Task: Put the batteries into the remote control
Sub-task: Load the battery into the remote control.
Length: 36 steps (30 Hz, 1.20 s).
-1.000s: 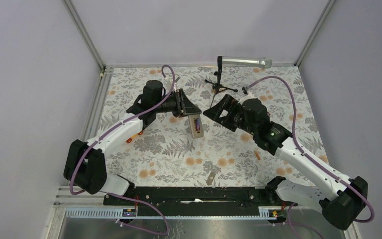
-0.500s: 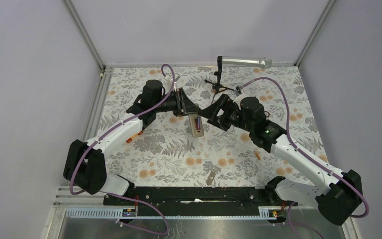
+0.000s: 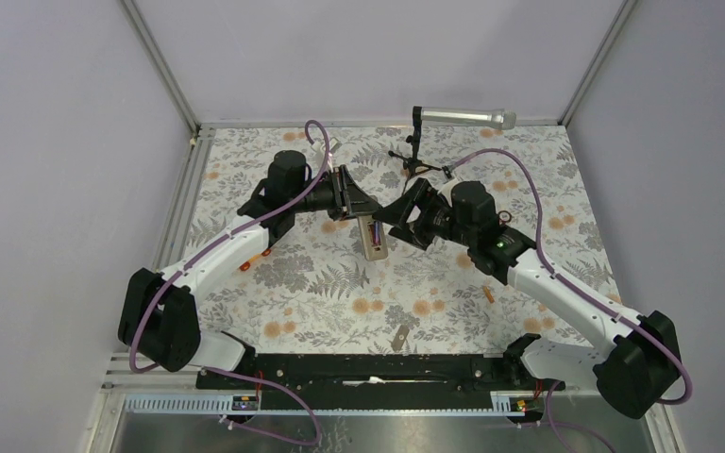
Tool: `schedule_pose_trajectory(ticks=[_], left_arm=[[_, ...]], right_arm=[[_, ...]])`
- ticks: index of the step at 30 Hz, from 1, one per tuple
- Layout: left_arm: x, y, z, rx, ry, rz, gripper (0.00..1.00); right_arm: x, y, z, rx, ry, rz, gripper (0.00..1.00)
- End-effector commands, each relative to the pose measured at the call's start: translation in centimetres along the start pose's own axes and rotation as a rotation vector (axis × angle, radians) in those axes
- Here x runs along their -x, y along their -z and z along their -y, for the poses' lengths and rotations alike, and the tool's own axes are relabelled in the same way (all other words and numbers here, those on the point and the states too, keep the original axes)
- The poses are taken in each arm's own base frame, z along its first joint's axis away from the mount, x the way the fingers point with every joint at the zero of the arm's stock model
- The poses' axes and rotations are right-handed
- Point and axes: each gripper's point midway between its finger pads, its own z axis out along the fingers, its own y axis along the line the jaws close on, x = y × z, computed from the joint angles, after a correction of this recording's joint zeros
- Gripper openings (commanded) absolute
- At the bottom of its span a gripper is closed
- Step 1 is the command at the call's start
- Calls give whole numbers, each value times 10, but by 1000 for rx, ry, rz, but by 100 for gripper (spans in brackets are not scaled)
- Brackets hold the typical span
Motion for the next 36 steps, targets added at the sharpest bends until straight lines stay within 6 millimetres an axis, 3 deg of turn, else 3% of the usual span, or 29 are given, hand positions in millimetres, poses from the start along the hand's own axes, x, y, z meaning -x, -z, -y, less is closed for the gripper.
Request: schedule_pose_trajectory(ticks=[1,8,14,24,36], left_arm=[[18,10,42,-106,-71,48,0],[36,12,47,-87,25,160,0],[53,9,47,-76,63,229,0],[56,7,47,-65,72,242,0],[52,11,51,-74,50,254,0]], right_arm=[[5,4,-15,81,-26,11,85],[-2,4,-10,60,-182,-29,99],[-4,-2,-24,152,-291,-66,100],[11,-1,-43,262,-374,-7,100],[17,-11,-35,287,-526,-3,100]])
